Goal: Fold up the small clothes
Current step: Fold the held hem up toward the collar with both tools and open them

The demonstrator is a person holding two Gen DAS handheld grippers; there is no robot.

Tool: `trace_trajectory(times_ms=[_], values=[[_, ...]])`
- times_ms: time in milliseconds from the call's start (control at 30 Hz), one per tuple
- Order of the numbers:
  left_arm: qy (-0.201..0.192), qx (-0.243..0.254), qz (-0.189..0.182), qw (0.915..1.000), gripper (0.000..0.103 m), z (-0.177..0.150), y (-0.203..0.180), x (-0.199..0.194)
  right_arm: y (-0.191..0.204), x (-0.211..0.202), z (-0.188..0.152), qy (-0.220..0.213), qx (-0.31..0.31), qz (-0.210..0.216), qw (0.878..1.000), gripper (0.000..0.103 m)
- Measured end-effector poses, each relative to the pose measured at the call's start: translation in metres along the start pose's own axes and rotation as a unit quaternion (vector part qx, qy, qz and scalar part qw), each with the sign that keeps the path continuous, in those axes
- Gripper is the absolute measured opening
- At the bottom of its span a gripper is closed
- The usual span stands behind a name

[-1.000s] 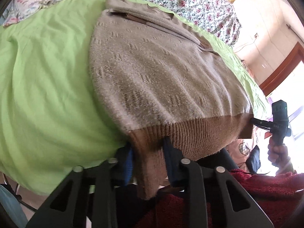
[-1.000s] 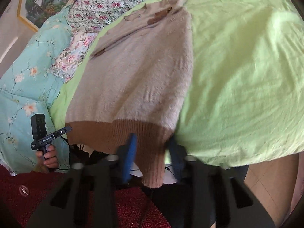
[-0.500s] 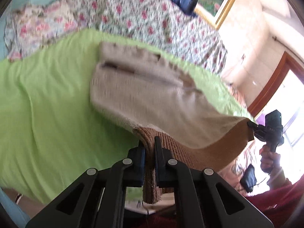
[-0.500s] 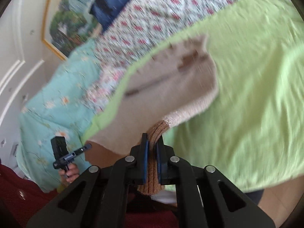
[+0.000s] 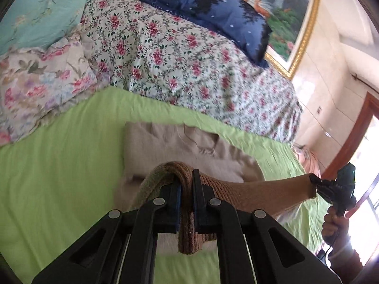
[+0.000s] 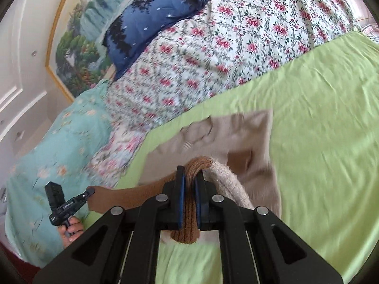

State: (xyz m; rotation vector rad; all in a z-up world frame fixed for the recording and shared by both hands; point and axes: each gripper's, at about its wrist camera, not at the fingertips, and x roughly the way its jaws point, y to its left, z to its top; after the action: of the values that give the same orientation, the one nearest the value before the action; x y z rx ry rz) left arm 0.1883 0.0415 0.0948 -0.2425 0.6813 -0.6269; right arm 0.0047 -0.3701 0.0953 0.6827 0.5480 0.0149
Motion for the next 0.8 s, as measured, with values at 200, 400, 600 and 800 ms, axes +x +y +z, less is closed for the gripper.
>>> trace_trajectory(times_ms=[200,400,600,800], values=[[0.021,-0.007,0.026,0.9994,0.006,0.038,0.010,0.072,-0.023,0.067,0.038,0.016,0.016,-0.036,0.999,0.008],[0.050,-0.028,0.050,0.9971,0.006,0.055,0.038,0.143,-0.057,0.124,0.050,0.037,0.036,-0.077,0.996,0.008],[0.097,-0.033,0.092,0.9904,0.007,0.050,0.065,0.216,-0.079,0.178,0.047,0.081,0.031,-0.139,0.987,0.009],[0.147,-0.055,0.086,0.9840,0.037,0.026,0.072,0.223,-0.088,0.169,0.042,0.085,0.069,-0.158,0.981,0.029]])
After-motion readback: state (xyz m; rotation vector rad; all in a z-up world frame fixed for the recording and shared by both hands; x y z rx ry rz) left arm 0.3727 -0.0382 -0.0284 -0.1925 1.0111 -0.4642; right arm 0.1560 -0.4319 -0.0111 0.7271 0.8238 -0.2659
